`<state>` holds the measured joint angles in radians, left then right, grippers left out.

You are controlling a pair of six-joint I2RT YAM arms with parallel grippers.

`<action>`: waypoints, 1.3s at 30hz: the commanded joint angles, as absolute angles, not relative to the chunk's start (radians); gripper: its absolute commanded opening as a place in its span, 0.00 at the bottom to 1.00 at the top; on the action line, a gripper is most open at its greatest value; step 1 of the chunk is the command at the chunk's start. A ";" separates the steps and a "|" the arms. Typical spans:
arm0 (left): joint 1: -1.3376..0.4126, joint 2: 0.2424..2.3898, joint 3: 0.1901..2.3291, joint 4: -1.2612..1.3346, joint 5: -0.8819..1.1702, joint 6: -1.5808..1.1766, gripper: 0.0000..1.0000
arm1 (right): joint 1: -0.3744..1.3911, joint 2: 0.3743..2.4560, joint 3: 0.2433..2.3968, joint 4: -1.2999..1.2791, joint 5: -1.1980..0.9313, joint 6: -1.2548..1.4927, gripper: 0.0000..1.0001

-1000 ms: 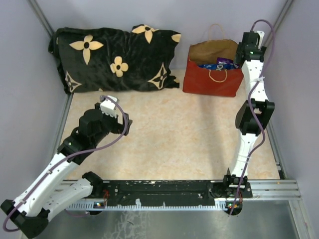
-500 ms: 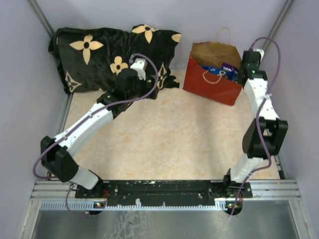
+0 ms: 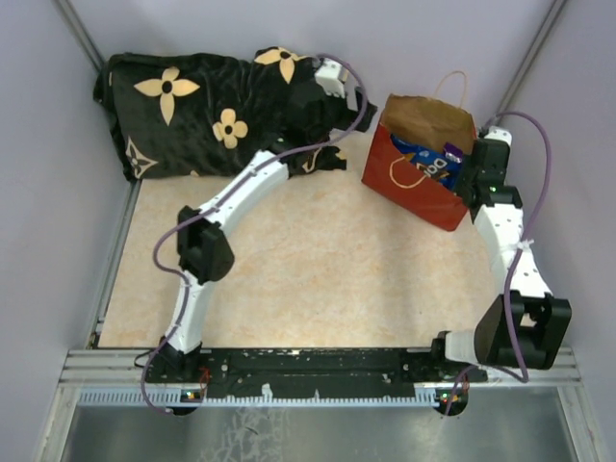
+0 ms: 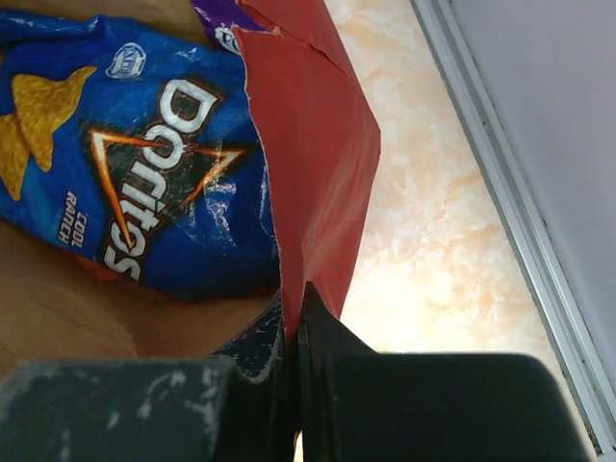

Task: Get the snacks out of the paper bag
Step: Adjust the paper bag at the center of the board.

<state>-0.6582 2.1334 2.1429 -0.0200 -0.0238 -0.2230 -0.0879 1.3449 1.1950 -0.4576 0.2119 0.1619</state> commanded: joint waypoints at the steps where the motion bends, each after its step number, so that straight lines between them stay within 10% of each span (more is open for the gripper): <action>1: -0.748 2.292 2.345 -0.050 -0.018 -0.160 1.00 | -0.050 1.192 1.173 -0.379 0.192 0.117 0.00; 13: -0.814 2.401 2.330 0.107 -0.185 0.049 0.93 | -0.005 1.089 1.121 -0.408 0.207 0.105 0.00; 22: -0.812 2.340 2.270 0.089 -0.277 0.118 0.02 | -0.005 1.075 1.144 -0.437 0.203 0.112 0.01; 39: -0.815 1.729 1.589 0.036 -0.384 0.122 0.00 | 0.165 1.047 1.206 -0.549 0.008 0.113 0.04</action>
<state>-0.8165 1.9144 1.7016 0.0345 -0.3199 0.1352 0.0608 1.0908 1.0885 -0.6445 0.1299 0.1329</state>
